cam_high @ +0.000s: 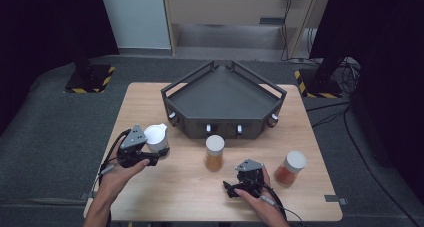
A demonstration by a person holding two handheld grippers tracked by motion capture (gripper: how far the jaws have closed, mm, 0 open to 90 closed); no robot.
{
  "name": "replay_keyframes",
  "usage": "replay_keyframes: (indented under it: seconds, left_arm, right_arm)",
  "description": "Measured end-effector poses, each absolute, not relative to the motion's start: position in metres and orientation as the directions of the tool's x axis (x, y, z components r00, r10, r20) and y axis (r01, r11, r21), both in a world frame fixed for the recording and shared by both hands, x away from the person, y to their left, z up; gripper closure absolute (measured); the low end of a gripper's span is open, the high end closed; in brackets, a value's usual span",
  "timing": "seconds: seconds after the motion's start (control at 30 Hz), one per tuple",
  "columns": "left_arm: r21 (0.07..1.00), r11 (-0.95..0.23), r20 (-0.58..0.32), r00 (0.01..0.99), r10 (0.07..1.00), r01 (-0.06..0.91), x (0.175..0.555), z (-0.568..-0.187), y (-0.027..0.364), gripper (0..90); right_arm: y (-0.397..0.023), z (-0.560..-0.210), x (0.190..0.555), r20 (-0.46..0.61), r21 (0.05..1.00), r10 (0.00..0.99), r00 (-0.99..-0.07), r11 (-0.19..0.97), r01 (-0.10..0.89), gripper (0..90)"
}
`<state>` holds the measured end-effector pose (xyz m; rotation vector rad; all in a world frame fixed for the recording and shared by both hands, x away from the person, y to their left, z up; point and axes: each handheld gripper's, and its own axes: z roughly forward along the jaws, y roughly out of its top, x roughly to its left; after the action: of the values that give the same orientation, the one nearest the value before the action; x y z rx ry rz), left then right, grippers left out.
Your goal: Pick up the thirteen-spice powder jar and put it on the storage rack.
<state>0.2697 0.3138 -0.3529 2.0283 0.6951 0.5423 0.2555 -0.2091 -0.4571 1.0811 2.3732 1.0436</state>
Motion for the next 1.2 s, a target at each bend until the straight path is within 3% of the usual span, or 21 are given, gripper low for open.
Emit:
replay_keyframes:
  seconds: [1.2]
  left_arm:
    - [0.862, -0.474, 0.133, 0.825, 0.550, 0.177, 0.320, -0.301, 0.290, 29.1]
  right_arm:
    - [-0.209, -0.457, 0.255, 0.002, 0.736, 0.754, -0.657, 0.443, 0.512, 0.9]
